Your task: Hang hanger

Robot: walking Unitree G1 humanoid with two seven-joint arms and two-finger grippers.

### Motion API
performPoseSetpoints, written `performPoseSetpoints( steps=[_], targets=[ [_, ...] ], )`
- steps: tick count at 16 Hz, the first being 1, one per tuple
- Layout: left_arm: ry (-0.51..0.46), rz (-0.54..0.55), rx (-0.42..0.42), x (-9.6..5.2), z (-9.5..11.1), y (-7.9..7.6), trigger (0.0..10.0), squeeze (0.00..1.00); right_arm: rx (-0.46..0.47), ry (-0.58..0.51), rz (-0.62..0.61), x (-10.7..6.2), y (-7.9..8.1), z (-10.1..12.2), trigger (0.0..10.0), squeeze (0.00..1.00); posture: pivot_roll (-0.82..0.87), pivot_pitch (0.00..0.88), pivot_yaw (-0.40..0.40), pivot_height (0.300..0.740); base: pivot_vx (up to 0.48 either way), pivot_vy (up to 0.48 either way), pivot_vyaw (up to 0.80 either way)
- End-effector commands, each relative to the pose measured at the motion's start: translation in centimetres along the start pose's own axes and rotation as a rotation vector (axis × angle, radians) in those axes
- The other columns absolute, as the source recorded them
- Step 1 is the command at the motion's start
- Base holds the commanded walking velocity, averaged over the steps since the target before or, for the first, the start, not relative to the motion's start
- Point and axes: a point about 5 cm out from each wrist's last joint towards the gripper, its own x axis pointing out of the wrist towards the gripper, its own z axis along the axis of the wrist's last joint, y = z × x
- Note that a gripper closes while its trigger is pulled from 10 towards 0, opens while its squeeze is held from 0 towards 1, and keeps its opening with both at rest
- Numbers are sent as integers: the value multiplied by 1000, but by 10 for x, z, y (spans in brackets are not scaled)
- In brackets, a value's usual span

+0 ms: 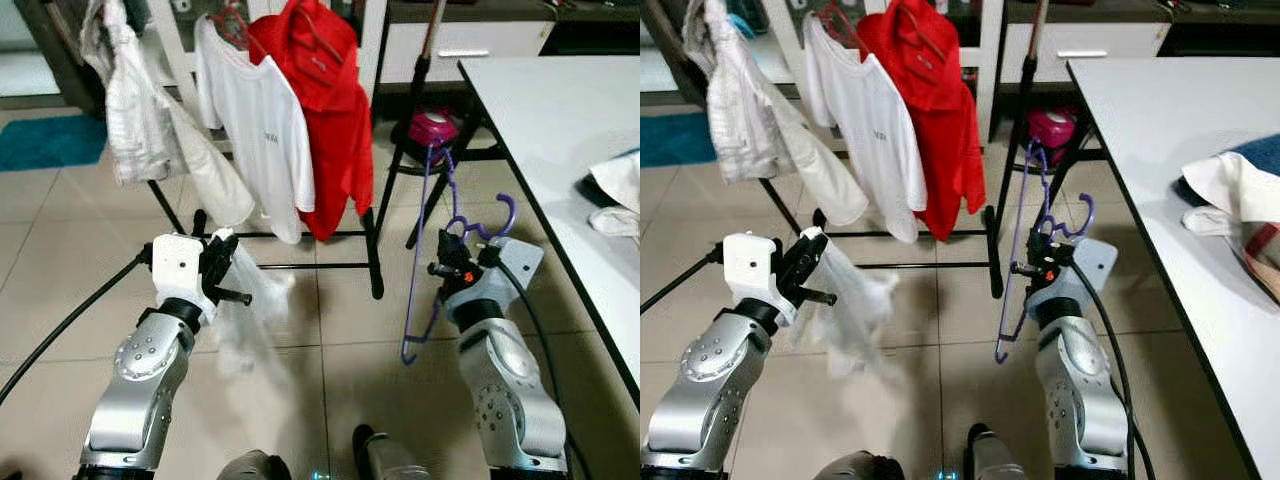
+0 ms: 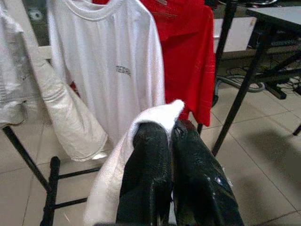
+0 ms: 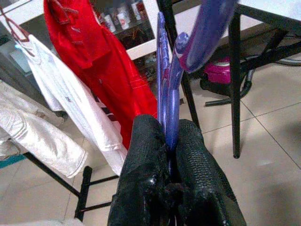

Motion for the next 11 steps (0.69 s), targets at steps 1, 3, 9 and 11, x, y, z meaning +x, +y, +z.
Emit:
performPoseSetpoints(
  steps=[1, 3, 9, 11],
  targets=[
    [8, -9, -13, -1, 0, 0, 10000, 0, -5, -1, -23, -1, -2, -1, 10000, 0, -46, 164, 71, 740, 0, 0, -788],
    [21, -13, -32, -2, -2, 1, 10000, 0, -2, -2, -20, -2, 0, -3, 10000, 0, -45, 160, 79, 740, 0, 0, -788],
    [37, -39, -37, -2, -4, -1, 10000, 0, -26, -62, -36, -1, 1, -1, 10000, 0, -40, 129, 90, 740, 0, 0, -798],
    [81, -34, -63, -4, -10, -2, 10000, 0, -19, -65, -33, -2, 1, -4, 10000, 0, -43, 113, 96, 740, 0, 0, -800]
  ],
)
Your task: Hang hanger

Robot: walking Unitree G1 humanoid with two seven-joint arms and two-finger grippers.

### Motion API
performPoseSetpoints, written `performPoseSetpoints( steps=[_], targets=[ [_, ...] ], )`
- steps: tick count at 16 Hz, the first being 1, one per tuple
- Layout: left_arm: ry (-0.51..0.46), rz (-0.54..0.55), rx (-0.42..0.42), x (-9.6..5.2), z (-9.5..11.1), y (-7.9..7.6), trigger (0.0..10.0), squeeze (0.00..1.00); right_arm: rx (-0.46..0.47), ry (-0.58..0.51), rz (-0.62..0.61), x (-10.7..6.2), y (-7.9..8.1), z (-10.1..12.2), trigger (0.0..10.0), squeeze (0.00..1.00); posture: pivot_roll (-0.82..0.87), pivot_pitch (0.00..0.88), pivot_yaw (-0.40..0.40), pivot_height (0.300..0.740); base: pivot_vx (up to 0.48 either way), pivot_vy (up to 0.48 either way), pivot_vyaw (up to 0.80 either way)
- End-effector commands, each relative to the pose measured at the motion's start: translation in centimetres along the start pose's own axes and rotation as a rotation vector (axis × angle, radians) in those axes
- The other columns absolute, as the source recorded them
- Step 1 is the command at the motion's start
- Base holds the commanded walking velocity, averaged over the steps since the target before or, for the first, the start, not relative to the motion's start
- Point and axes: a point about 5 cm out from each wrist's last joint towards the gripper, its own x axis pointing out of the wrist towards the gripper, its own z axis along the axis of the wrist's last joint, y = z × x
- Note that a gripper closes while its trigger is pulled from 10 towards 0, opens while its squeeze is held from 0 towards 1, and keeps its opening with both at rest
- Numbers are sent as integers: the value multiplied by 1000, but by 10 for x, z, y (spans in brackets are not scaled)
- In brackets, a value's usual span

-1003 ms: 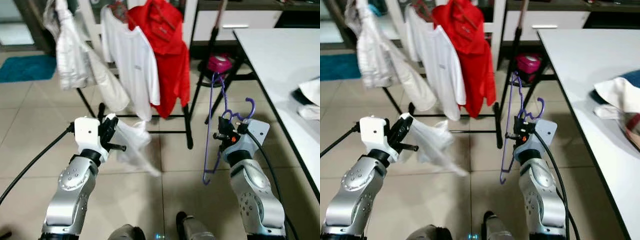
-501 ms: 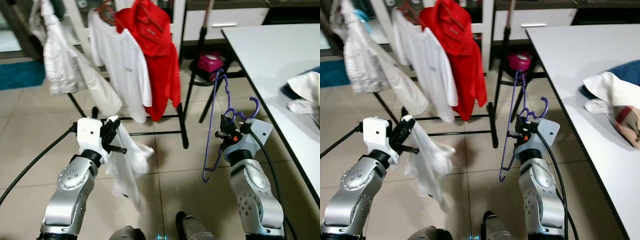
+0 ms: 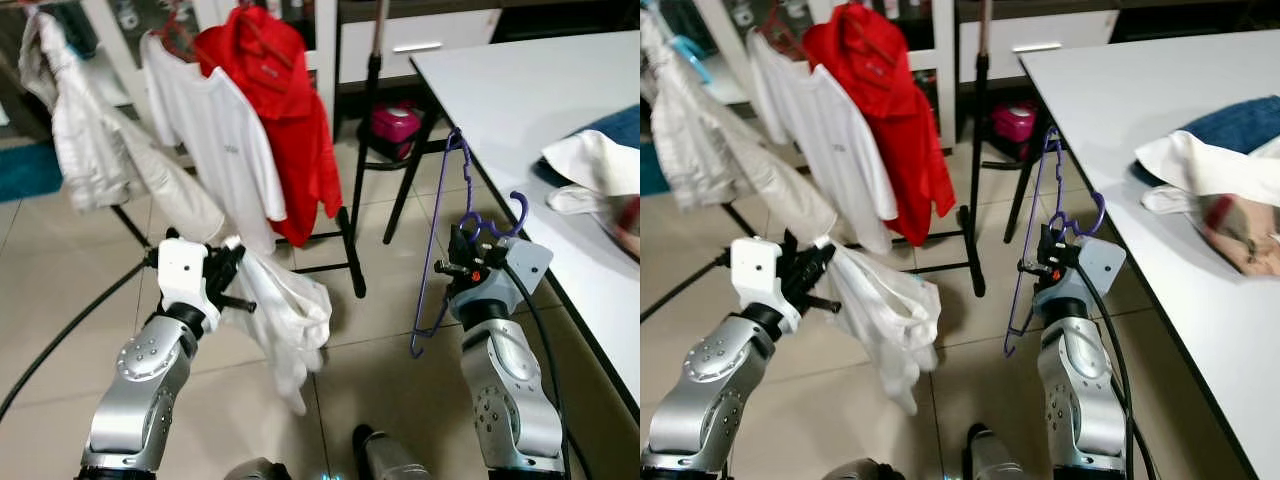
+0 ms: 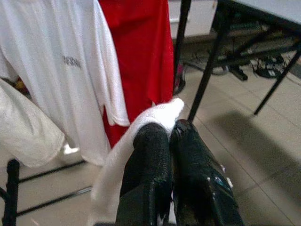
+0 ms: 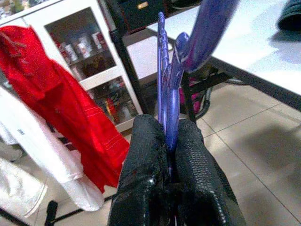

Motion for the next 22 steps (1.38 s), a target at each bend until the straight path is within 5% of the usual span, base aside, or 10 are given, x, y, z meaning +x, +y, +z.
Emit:
performPoseSetpoints(
  steps=[1, 11, 17, 22],
  targets=[
    [52, -1, -3, -3, -6, 1, 10000, 0, 5, 1, 35, -3, 7, -5, 10000, 0, -57, 82, 105, 740, 0, 0, -800],
    [32, -20, 9, -3, -12, -3, 10000, 0, -101, 168, 188, 0, 6, -23, 10000, 0, -68, 0, 61, 740, 0, 0, -769],
    [55, -8, -28, -2, -20, -4, 10000, 0, -39, 236, 140, -10, -1, -29, 10000, 0, -92, 14, 69, 740, 0, 0, -667],
    [50, -16, -46, 3, -18, -9, 10000, 0, -129, 223, 137, -11, -3, -26, 10000, 0, -96, 28, 72, 740, 0, 0, -691]
  ],
)
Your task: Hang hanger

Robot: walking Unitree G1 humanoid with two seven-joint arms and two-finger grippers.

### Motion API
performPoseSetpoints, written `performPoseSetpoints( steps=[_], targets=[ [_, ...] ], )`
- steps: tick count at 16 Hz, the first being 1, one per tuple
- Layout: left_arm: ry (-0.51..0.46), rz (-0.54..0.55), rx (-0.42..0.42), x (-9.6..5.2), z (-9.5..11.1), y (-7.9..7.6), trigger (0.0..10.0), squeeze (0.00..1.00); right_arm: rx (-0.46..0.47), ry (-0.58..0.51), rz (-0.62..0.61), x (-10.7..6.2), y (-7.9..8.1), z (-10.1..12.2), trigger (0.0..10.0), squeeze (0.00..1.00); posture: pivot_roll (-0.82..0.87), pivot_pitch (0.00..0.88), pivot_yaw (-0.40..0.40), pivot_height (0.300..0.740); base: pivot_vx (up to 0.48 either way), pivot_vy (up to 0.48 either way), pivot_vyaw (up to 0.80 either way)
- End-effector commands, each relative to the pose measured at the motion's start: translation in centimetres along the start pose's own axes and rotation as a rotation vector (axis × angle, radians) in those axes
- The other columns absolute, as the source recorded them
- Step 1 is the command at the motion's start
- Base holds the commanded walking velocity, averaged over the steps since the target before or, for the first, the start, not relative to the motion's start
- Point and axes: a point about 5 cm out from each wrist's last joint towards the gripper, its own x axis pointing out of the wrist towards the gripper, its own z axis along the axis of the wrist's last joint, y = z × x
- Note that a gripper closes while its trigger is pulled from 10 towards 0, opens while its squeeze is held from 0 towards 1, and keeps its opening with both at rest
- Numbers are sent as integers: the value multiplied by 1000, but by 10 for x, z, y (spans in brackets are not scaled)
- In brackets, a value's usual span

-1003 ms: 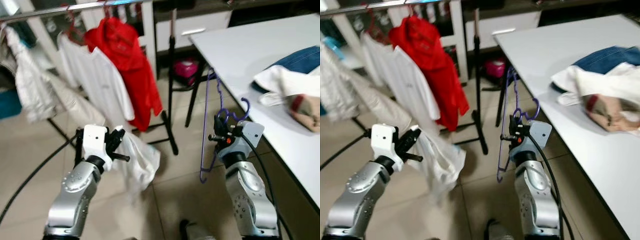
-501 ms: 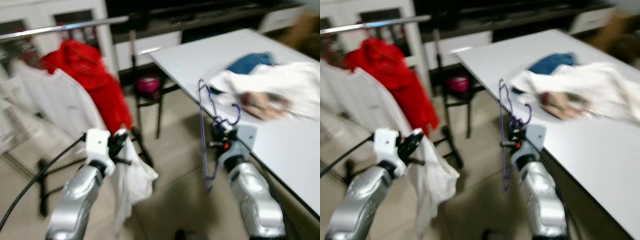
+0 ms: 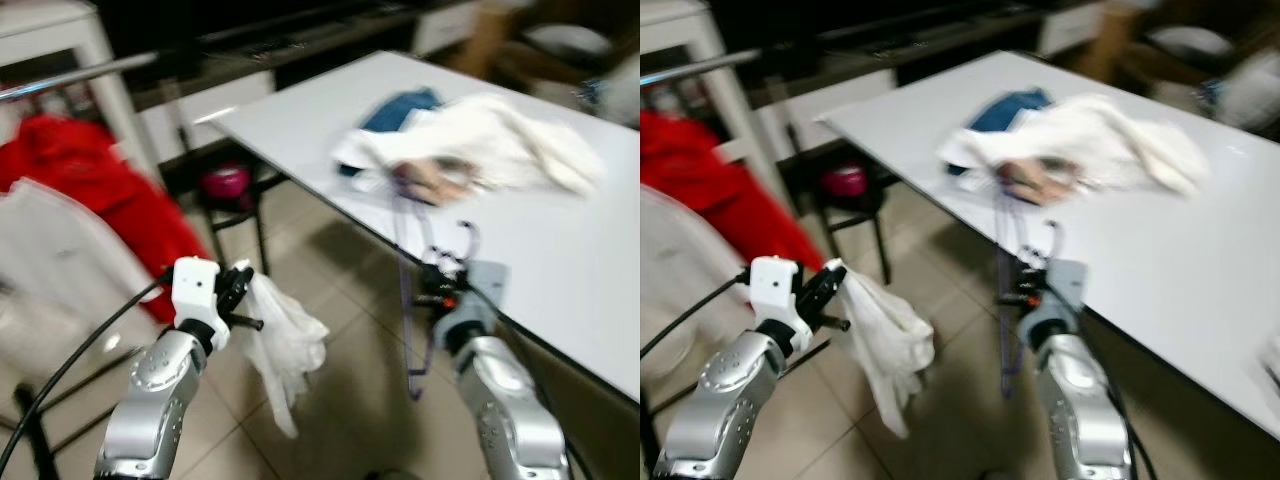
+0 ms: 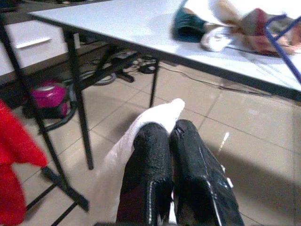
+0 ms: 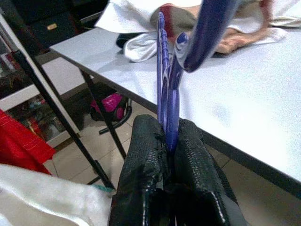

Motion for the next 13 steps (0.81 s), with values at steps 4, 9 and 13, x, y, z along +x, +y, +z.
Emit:
performPoseSetpoints(
  steps=[4, 9, 13],
  targets=[
    [-14, -5, 5, 1, 3, -4, 10000, 0, -52, -3, -47, 0, -7, 5, 10000, 0, -90, 34, 53, 740, 0, 0, -795],
    [-12, 2, 14, 0, 3, -3, 10000, 0, -43, 14, -53, 1, -8, 3, 10000, 0, -87, 39, 54, 740, 0, 102, -781],
    [-12, -10, 24, 1, 4, -3, 10000, 0, -27, 11, -77, -1, -9, 3, 10000, 0, -88, 42, 66, 740, 0, 308, -778]
  ],
)
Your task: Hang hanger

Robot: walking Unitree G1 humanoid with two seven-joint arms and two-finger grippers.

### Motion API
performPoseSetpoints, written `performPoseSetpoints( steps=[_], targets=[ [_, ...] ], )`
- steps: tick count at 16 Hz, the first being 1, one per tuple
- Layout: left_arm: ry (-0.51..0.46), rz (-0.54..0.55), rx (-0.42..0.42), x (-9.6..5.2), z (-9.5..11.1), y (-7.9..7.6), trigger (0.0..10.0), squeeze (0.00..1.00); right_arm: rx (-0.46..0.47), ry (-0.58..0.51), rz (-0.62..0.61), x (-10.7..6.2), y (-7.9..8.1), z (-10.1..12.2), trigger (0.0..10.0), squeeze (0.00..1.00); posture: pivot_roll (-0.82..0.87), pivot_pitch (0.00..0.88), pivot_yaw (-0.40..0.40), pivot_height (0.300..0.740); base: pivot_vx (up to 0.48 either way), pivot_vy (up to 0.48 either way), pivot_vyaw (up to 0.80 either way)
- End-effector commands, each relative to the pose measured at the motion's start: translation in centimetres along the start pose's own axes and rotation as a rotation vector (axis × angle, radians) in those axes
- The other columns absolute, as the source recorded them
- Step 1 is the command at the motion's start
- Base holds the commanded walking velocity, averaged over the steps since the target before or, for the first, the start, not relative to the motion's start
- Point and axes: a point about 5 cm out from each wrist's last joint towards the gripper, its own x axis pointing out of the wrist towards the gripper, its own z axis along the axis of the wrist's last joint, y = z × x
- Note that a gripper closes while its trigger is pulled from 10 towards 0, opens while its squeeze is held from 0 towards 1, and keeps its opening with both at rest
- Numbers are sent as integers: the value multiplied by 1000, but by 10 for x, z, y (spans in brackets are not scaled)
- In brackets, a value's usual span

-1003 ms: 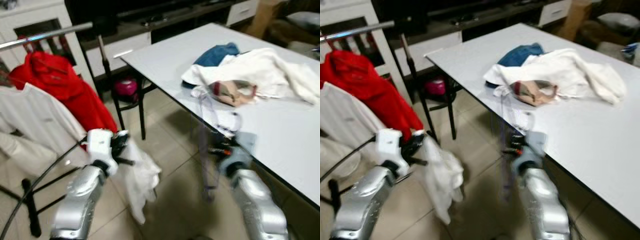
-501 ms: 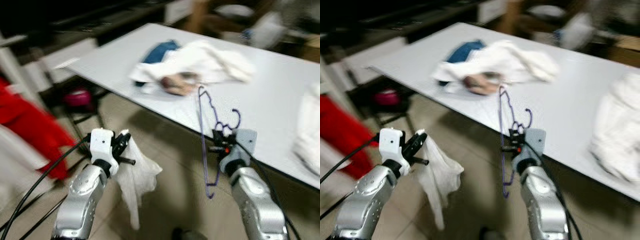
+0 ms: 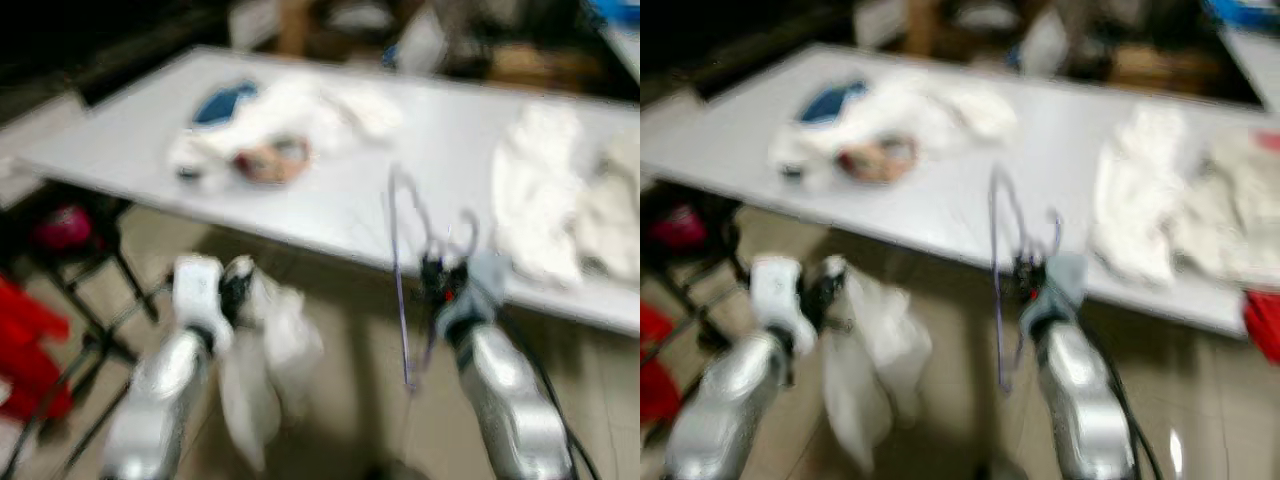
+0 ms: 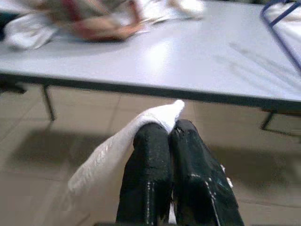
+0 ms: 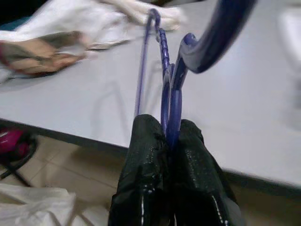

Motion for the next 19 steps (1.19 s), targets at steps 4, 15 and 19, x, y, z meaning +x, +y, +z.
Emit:
performPoseSetpoints(
  steps=[4, 15, 19],
  targets=[
    [-27, 10, 44, 0, 11, 7, 10000, 0, 15, 24, -22, -1, 0, -4, 10000, 0, -85, 43, 70, 740, 0, 331, -761],
    [-28, 1, 46, 1, 12, 9, 10000, 0, 28, 26, -24, -1, 2, -4, 10000, 0, -82, 40, 78, 740, 0, 357, -753],
    [-35, 5, 33, 1, 14, 9, 10000, 0, -85, 19, 56, 0, 10, 0, 10000, 0, -83, 35, 78, 740, 0, 92, -162]
  ],
)
